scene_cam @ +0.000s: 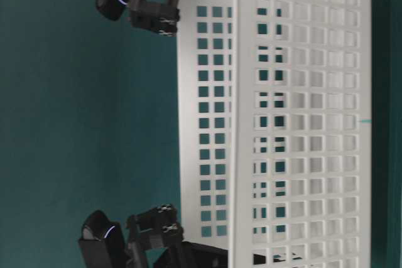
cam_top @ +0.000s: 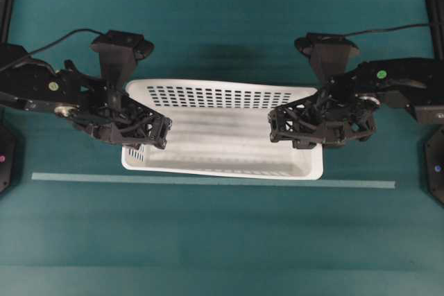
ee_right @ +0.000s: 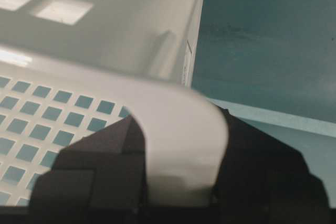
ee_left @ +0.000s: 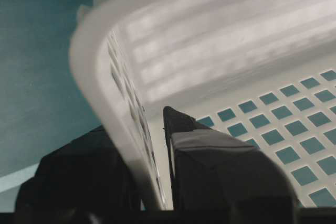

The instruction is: Lift the white basket with both hands.

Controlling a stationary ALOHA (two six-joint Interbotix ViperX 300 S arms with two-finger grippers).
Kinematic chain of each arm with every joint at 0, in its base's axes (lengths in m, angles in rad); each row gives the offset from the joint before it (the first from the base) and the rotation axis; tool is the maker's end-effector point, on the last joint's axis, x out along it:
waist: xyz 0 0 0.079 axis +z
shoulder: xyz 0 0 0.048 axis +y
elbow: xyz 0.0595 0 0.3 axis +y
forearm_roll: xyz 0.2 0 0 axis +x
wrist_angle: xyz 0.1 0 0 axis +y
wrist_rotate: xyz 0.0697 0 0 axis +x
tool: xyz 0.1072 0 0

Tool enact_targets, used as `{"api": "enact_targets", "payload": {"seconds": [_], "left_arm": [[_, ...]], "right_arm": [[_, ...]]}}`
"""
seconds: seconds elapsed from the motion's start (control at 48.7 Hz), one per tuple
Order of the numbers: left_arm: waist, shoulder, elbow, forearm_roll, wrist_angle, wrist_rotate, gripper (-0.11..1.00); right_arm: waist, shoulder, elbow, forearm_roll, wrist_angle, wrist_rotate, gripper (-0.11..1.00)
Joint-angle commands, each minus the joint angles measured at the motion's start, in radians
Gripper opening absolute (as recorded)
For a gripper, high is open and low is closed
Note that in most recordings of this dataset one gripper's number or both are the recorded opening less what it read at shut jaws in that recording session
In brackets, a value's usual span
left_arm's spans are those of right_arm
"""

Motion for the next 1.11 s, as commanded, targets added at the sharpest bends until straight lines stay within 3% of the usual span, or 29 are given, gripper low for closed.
{"api": "enact_targets", "payload": {"seconds": [0.0,0.493,0.781,1.089], "left_arm": [[-0.008,0.025,-0.015,0.008,-0.031,0.011,0.08],[-0.034,0.064,-0.008,0.008,-0.054,0.005,0.08],[-0.044,0.067,-0.008,0.008,-0.071,-0.057,0.08],[-0.051,0.067,-0.015,0.008,-0.072,-0.064,0.06]], "right_arm": [[0.037,0.034,-0.006,0.003,-0.034,-0.034,0.2],[0.055,0.084,-0.005,0.009,-0.061,-0.037,0.2],[0.054,0.086,-0.006,0.017,-0.057,-0.04,0.2],[0.054,0.086,-0.011,0.026,-0.057,-0.04,0.2]]}}
